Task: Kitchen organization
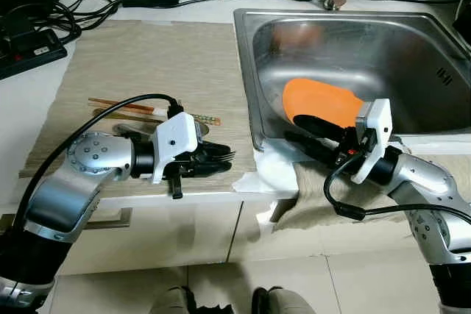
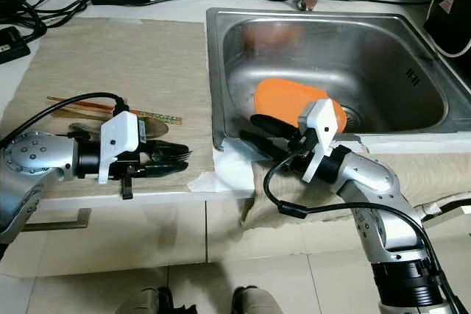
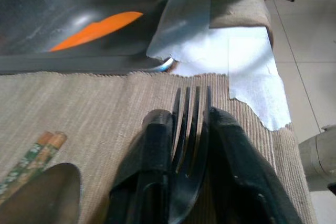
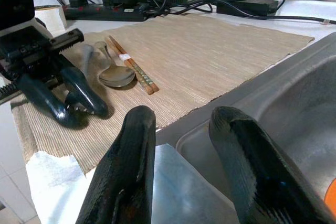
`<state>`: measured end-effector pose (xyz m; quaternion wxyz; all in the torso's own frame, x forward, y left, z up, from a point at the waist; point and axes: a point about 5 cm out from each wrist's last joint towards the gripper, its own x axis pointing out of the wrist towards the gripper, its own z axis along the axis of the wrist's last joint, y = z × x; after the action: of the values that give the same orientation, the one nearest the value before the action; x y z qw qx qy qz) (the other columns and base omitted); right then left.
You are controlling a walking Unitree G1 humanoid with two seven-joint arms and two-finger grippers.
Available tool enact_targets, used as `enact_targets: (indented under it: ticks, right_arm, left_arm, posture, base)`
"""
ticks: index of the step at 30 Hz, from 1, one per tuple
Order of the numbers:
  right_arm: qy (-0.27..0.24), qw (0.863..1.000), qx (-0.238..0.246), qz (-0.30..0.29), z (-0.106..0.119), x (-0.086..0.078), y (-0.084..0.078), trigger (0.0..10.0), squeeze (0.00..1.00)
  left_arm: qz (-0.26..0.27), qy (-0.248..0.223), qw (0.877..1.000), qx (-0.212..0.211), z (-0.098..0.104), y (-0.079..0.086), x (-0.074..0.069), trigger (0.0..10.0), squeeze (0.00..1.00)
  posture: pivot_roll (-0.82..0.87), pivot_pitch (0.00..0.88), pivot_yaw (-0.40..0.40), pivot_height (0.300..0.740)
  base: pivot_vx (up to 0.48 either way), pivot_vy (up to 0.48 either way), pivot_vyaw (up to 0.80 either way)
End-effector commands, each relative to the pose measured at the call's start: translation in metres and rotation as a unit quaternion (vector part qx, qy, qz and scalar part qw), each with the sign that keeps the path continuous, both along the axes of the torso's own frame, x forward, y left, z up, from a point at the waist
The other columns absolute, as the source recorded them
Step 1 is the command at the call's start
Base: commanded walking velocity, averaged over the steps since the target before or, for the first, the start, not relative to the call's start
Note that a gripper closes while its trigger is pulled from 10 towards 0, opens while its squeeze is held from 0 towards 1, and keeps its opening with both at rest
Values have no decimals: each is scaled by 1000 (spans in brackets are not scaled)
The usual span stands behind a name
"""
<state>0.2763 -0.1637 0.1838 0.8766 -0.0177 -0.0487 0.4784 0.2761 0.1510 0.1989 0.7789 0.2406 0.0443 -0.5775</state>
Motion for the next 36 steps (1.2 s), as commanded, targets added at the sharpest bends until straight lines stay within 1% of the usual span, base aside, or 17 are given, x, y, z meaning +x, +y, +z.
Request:
enact_targets:
  ticks: [1,7,10,13,15,21,24,25,26,27,28,29,30,31,32,33,36]
  right_arm:
    - [-4,1000,-5,-1,0,-2,-2,10000,0]
    - [-6,1000,-1,-1,1,-2,-2,10000,0]
    - [-8,1000,10,-4,5,-1,-2,10000,0]
    - [-12,1000,20,-13,8,3,-4,10000,0]
    - [-13,1000,20,-16,9,4,-5,10000,0]
    - [-12,1000,21,-14,8,4,-3,10000,0]
    - [-14,999,32,-19,11,6,-5,10000,0]
    - [-15,999,43,-24,14,7,-5,10000,0]
    - [-21,997,63,-38,21,10,-7,10000,0]
    - [-21,997,63,-38,21,10,-7,10000,0]
    - [-29,995,78,-53,26,13,-9,10000,0]
    - [-34,994,87,-63,29,15,-9,10000,0]
    - [-34,994,87,-63,29,15,-9,10000,0]
    - [-44,987,111,-109,37,22,-14,10000,0]
    - [-48,983,121,-129,40,24,-15,10000,0]
    - [-51,980,129,-141,42,26,-16,10000,0]
    - [-55,976,150,-151,48,26,-17,10000,0]
  left_arm:
    - [5,10,1000,4,-4,1,-1,0,0]
    - [12,0,1000,3,0,4,-3,0,0]
    - [18,-13,1000,-12,10,6,-2,0,0]
    - [35,-36,997,-61,33,9,1,0,0]
    - [45,-46,995,-76,40,12,2,0,0]
    - [63,-57,993,-86,48,20,2,0,0]
    - [69,-71,991,-93,57,23,3,0,0]
    - [82,-83,986,-121,69,26,6,0,0]
    - [121,-104,971,-176,90,31,15,0,0]
    - [121,-104,971,-176,90,31,15,0,0]
    - [151,-118,959,-209,101,35,21,0,0]
    - [170,-126,951,-228,108,38,25,0,0]
    - [170,-126,951,-228,108,38,25,0,0]
    - [223,-137,925,-275,121,44,34,0,0]
    - [247,-142,913,-292,125,46,37,0,0]
    - [262,-143,904,-305,128,48,39,0,0]
    - [274,-148,896,-317,131,47,38,0,0]
  posture:
    - [-162,148,-48,740]
    - [-159,147,-49,740]
    - [-157,148,-51,740]
    - [-151,150,-57,740]
    - [-149,149,-58,740]
    - [-145,145,-64,740]
    - [-145,145,-66,740]
    - [-145,145,-66,740]
    - [-144,145,-66,740]
    - [-144,145,-66,740]
    - [-144,145,-66,740]
    - [-144,145,-65,740]
    - [-144,145,-65,740]
    - [-146,147,-66,740]
    - [-146,146,-66,740]
    - [-147,147,-67,740]
    - [-149,149,-67,740]
  base:
    - [0,0,0]
    - [0,0,0]
    - [0,0,0]
    - [0,0,0]
    - [0,0,0]
    - [0,0,0]
    - [0,0,0]
    - [0,0,0]
    - [0,0,0]
    - [0,0,0]
    - [0,0,0]
    - [0,0,0]
    - [0,0,0]
    - [0,0,0]
    - [0,0,0]
    - [0,0,0]
    - [0,0,0]
